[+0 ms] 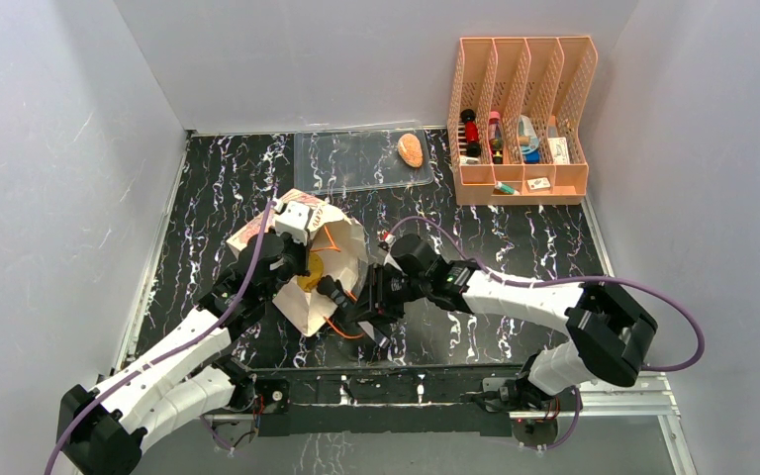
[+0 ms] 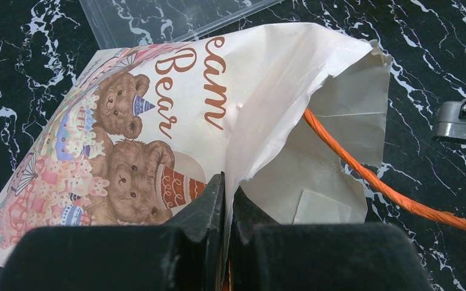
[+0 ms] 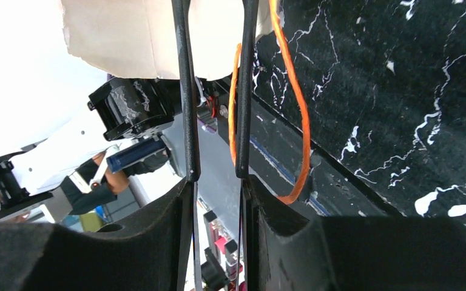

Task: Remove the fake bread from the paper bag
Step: Take out the fake bread from the paper bag.

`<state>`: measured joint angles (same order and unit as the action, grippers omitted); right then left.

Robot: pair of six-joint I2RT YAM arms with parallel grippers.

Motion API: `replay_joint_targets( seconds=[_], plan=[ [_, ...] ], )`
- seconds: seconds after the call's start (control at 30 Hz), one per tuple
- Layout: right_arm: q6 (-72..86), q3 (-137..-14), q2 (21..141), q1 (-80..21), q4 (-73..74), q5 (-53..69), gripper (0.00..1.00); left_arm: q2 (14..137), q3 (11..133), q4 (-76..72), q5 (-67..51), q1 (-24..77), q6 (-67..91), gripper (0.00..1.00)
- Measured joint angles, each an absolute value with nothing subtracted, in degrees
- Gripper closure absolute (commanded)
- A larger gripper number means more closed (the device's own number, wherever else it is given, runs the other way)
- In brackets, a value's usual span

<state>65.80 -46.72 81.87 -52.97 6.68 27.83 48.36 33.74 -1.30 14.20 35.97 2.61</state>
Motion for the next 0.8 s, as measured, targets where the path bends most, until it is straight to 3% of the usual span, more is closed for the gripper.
replay_joint_targets(
  seconds=[0.33,0.8],
  plan=[
    [74.1,-45.1,84.8,-53.0,-3.9,31.5,0.67,48.4,33.6,-1.7,14.2,36.0,3.0,1.0],
    [78.2,-45.2,89.4,-53.8,-6.3,32.3,0.66,48.6,33.6,-1.7,14.1,36.1,3.6,1.0]
  ],
)
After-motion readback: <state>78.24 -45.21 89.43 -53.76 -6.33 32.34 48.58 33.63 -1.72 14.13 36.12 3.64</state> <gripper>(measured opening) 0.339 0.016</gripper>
